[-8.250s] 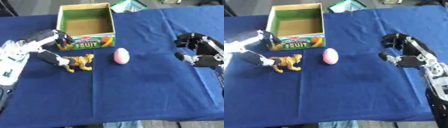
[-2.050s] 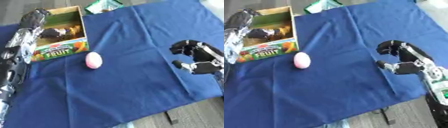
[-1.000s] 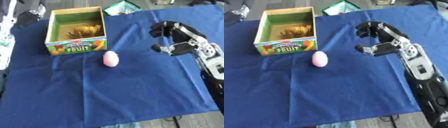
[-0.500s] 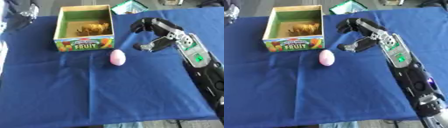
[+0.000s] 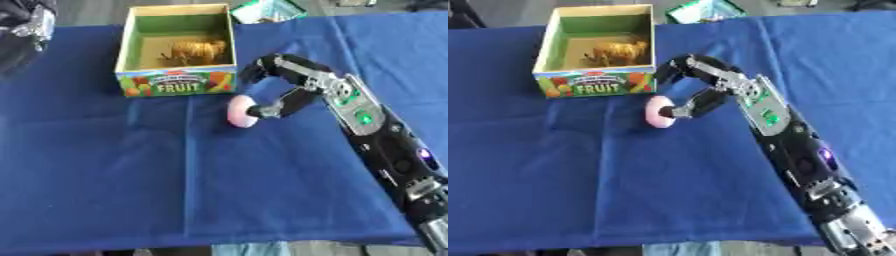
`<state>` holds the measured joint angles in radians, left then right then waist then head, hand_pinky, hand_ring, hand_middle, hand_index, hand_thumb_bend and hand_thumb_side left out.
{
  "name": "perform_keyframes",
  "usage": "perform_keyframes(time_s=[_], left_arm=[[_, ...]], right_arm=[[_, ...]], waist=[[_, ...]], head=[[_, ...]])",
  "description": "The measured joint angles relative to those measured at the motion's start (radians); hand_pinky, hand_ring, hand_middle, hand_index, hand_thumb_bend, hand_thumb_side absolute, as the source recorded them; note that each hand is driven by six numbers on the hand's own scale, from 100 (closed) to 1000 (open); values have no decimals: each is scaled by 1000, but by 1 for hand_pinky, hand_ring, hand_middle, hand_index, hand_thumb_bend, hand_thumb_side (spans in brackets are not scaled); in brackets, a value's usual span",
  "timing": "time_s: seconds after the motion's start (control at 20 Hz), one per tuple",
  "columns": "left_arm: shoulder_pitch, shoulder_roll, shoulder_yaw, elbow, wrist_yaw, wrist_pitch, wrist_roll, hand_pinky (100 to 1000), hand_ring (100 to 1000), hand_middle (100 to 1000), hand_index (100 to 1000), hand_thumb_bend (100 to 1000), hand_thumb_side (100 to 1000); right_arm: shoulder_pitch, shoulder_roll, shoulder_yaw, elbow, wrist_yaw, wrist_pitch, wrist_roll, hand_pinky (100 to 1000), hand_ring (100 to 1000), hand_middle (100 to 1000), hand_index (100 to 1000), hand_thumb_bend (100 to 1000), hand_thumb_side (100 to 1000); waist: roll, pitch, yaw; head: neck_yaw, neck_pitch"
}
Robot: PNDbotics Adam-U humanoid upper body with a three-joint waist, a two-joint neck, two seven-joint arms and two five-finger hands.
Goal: Pick up objects on the table and place them in the box.
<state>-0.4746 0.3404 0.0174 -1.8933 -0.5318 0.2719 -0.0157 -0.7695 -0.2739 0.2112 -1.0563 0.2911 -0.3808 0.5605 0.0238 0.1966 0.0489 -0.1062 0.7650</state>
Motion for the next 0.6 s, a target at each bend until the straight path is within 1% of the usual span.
perform_keyframes(time_s=[0.15, 0.4, 0.45, 0.5, 0.55, 0.6], left_arm=[[13, -3, 11, -18, 49, 14, 2, 766, 574, 616, 691, 266, 731], [20, -3, 24, -22, 129, 18, 13, 764, 573, 616, 691, 264, 731], [21, -3, 25, -22, 147, 16, 17, 764, 573, 615, 691, 264, 729], [22, -3, 26, -22, 165, 14, 21, 764, 573, 615, 691, 263, 728], [23, -3, 28, -21, 181, 12, 23, 763, 572, 615, 690, 261, 730], [24, -2, 29, -21, 197, 9, 26, 762, 572, 615, 690, 261, 730]], right_arm=[[6, 7, 6, 24, 41, -27, 7, 790, 824, 654, 772, 478, 211], [8, 12, 7, 38, 103, -69, 2, 785, 818, 647, 752, 471, 196], [7, 14, 7, 38, 117, -78, -2, 782, 814, 639, 743, 452, 148], [7, 15, 7, 40, 132, -85, -6, 782, 813, 636, 742, 444, 128], [7, 16, 7, 42, 146, -91, -12, 777, 802, 614, 725, 402, 100], [4, 17, 7, 44, 161, -98, -19, 776, 799, 608, 719, 377, 100]], waist=[[0, 1, 1], [-1, 1, 0], [-2, 1, 0], [-2, 0, 0], [-2, 0, 0], [-2, 0, -1]], head=[[-6, 0], [-10, 0], [-11, 0], [-11, 0], [-11, 0], [-11, 0]])
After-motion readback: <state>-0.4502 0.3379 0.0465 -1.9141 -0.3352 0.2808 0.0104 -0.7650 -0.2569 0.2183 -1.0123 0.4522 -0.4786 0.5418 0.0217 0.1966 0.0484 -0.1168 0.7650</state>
